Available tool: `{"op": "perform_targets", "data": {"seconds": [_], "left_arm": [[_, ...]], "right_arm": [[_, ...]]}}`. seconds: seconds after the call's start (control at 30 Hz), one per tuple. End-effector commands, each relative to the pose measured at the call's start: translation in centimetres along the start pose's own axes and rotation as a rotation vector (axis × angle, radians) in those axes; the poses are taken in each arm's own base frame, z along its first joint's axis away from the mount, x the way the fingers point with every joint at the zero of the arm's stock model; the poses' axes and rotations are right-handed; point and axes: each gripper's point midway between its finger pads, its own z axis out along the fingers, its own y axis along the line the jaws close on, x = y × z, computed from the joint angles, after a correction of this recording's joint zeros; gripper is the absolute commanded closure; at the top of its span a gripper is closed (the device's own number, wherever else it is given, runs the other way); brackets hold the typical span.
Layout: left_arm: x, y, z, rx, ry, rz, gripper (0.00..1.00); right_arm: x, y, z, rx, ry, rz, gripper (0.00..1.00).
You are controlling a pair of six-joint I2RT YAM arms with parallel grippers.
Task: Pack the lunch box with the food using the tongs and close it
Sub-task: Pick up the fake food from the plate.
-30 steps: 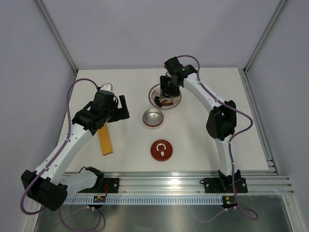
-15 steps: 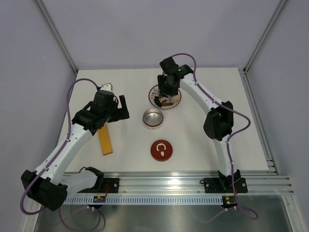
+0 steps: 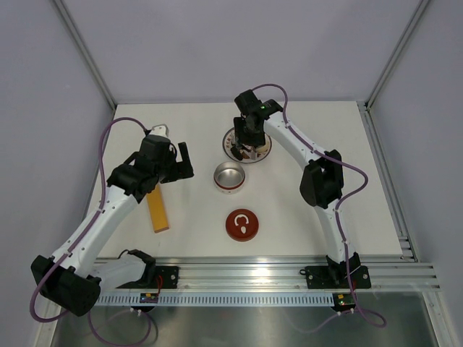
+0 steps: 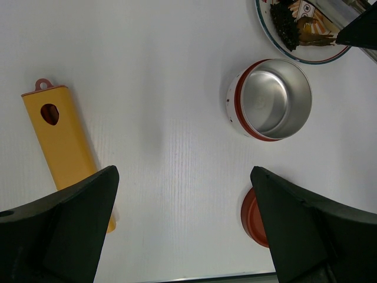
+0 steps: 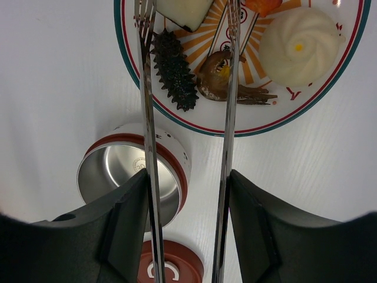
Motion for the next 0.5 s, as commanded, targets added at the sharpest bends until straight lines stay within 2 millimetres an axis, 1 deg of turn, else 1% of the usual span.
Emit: {"op": "perform_targets", "data": {"seconds": [0.0, 0.17, 0.3, 0.47], "left_arm": [[-1.55, 0.06, -0.67, 0.005, -0.069, 0.000, 0.01], [-1.40, 0.19, -0.71, 0.002, -0.067, 0.002, 0.01], [-1.35, 0.30, -0.78, 0.000, -0.070, 0.002, 0.01], [-1.24, 0.30, -0.76, 0.000, -0.067, 0.003, 0.01]], "right_arm": [[-1.12, 1.02, -0.77, -0.015, -0.041, -0.006, 0.39], [-0.99, 1.41, -0.25, -0.033, -0.031, -0.001, 0.39], [-1.05, 1.80, -0.26, -0.046, -0.033, -0.002, 0.38], [-0.71, 1.84, 0.14, -0.045, -0.020, -0.007, 0.38]]}}
